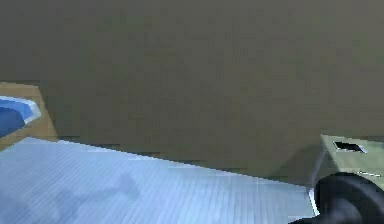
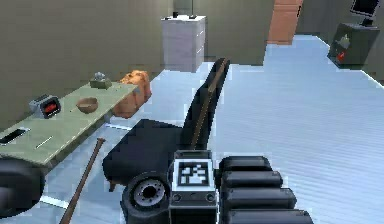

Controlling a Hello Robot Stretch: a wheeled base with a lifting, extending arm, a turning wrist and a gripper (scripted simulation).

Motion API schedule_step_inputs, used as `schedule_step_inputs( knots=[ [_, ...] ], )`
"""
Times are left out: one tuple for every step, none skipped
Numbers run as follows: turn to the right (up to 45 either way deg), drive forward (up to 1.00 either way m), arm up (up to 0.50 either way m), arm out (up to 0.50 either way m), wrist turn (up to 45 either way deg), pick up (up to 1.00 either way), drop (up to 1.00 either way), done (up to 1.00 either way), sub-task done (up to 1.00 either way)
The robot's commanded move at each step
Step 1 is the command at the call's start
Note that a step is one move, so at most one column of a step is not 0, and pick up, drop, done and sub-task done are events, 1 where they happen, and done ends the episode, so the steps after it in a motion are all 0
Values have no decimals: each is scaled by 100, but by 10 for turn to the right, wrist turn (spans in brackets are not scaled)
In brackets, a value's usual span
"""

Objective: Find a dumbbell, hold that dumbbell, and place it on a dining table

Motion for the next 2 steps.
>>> schedule_step_inputs(
  knots=[
    [450,0,0,0,0,0,0,0,0],
    [390,0,0,0,0,0,0,0,0]
  ],
)
